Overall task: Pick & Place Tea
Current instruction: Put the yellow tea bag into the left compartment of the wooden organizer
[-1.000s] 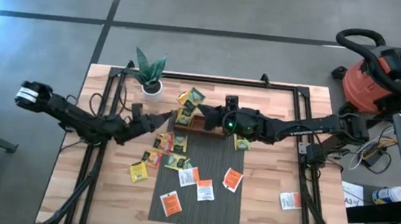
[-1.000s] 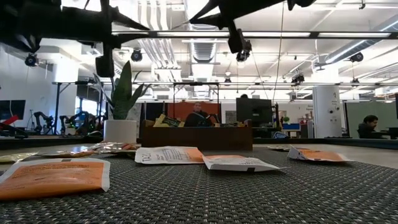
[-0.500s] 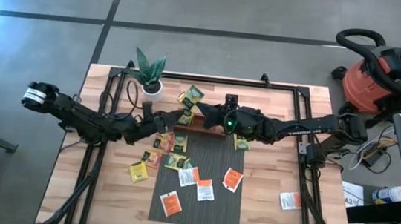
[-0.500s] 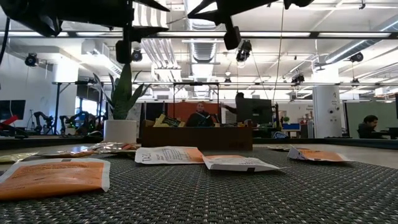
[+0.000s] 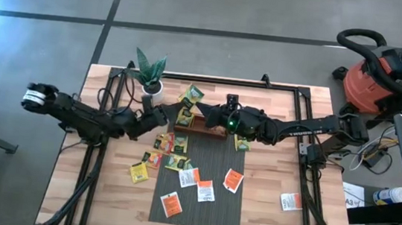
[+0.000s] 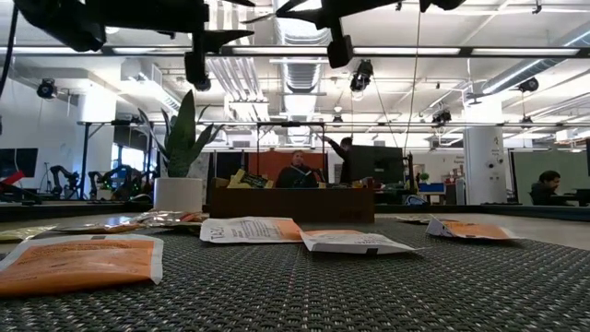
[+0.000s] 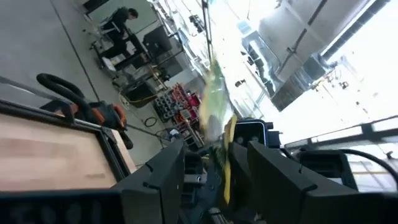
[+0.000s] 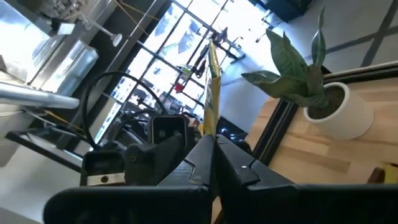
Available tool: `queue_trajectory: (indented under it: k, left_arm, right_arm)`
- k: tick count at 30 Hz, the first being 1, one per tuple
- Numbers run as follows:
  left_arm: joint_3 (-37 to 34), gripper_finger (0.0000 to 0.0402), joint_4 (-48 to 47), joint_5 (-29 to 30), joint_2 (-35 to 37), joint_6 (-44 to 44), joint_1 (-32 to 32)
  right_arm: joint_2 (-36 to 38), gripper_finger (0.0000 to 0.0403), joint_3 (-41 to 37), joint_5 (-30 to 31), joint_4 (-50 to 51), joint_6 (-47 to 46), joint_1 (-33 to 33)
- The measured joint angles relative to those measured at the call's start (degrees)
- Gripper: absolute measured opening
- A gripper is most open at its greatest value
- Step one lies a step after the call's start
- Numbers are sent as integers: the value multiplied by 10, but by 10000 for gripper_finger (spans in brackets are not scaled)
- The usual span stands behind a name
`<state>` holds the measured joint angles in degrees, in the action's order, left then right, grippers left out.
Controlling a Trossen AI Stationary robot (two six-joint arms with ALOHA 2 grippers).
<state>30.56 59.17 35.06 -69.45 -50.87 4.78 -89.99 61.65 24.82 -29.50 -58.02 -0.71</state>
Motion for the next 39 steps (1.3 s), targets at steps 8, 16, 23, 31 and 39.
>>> queue_trajectory:
  k: [8, 16, 23, 31, 39]
  left_arm:
    - [32, 167, -7, -54, -40, 3, -16]
    - [31, 111, -14, -51, -40, 17, -16]
    - [30, 57, -14, -26, -35, 33, -16]
    - [30, 7, -37, -33, -23, 89, -16]
    - [44, 3, -220, -56, 46, 159, -15]
  right_arm:
    - [-1, 8, 0, -7, 1, -4, 0]
    - [-1, 8, 0, -5, 10, -5, 0]
    - [-1, 8, 0, -7, 41, -5, 0]
    - [0, 9, 0, -18, 83, 55, 0]
    - [9, 24, 0, -93, 167, 74, 0]
